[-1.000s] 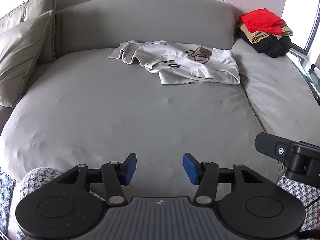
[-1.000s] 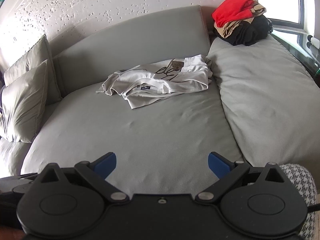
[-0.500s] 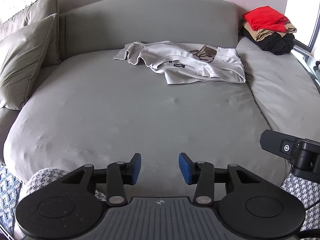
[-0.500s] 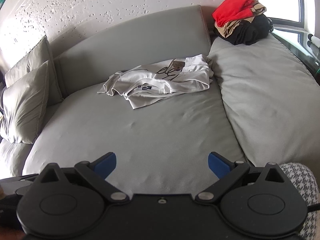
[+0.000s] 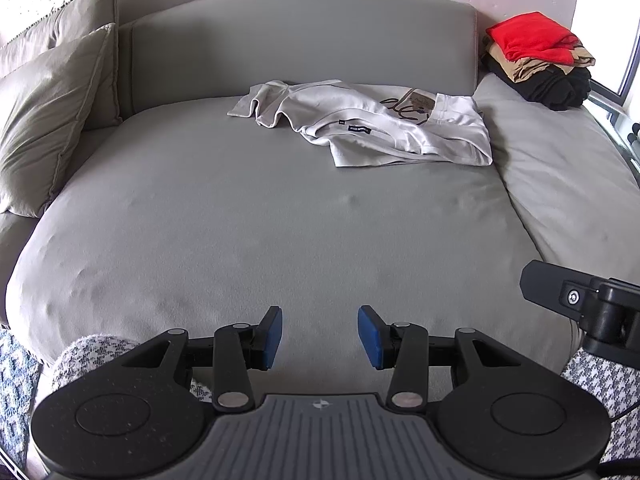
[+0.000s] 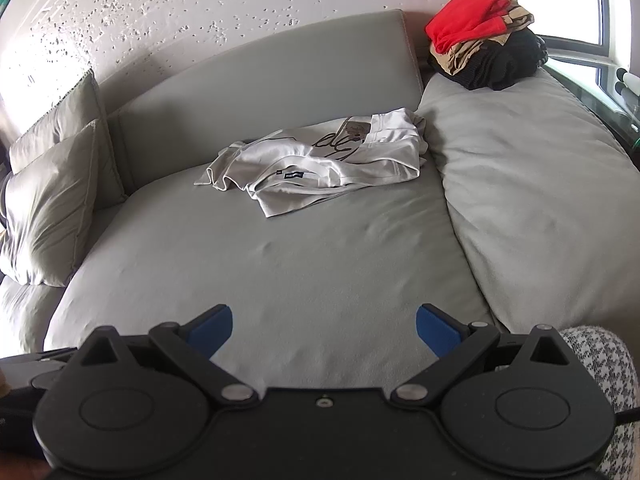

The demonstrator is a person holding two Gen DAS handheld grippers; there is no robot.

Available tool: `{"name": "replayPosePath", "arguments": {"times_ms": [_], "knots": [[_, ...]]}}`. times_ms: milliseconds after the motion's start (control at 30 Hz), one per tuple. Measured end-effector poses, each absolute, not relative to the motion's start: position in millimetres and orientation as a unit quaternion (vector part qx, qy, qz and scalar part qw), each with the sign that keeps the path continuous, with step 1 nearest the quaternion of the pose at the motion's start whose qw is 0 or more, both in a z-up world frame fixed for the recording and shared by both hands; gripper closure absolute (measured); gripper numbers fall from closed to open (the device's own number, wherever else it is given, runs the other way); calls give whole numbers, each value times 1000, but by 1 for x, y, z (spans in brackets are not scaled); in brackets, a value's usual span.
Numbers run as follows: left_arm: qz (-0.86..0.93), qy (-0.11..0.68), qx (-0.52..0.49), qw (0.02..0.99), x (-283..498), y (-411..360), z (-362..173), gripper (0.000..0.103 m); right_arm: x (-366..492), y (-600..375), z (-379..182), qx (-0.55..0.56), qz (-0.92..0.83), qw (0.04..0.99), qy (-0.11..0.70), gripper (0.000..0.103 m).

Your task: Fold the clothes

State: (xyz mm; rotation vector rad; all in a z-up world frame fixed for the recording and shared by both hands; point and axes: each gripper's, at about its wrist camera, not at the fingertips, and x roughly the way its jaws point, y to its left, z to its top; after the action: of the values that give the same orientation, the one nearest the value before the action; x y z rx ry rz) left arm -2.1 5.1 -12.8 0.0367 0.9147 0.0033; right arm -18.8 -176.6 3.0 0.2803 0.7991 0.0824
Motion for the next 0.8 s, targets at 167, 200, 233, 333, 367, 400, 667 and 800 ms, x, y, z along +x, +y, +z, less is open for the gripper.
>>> {"name": "replayPosePath", "arguments": {"times_ms": [167, 200, 233, 333, 367, 400, 667, 800], "knots": [[0, 440, 15, 898, 3, 8, -12, 60, -16, -178, 4, 137, 38, 912, 385, 4], [-1, 439, 14, 899, 6, 9, -10, 60, -14, -178, 5, 137, 38, 913, 384, 4], [-1, 436, 13, 900, 9, 11, -9, 60, -11, -179, 6, 136, 38, 913, 382, 4], [1, 421, 7, 907, 22, 22, -2, 59, -2, -183, 12, 136, 32, 921, 363, 4], [1, 415, 4, 910, 27, 27, 1, 59, 1, -185, 15, 136, 30, 925, 353, 4], [3, 409, -2, 913, 34, 34, 2, 59, 4, -188, 17, 137, 28, 929, 344, 4], [31, 381, -8, 924, 87, 75, -4, 62, 53, -219, 1, 196, 24, 932, 303, 23], [29, 383, -27, 923, 114, 87, -15, 78, 91, -242, -26, 283, 33, 905, 317, 54]]}}
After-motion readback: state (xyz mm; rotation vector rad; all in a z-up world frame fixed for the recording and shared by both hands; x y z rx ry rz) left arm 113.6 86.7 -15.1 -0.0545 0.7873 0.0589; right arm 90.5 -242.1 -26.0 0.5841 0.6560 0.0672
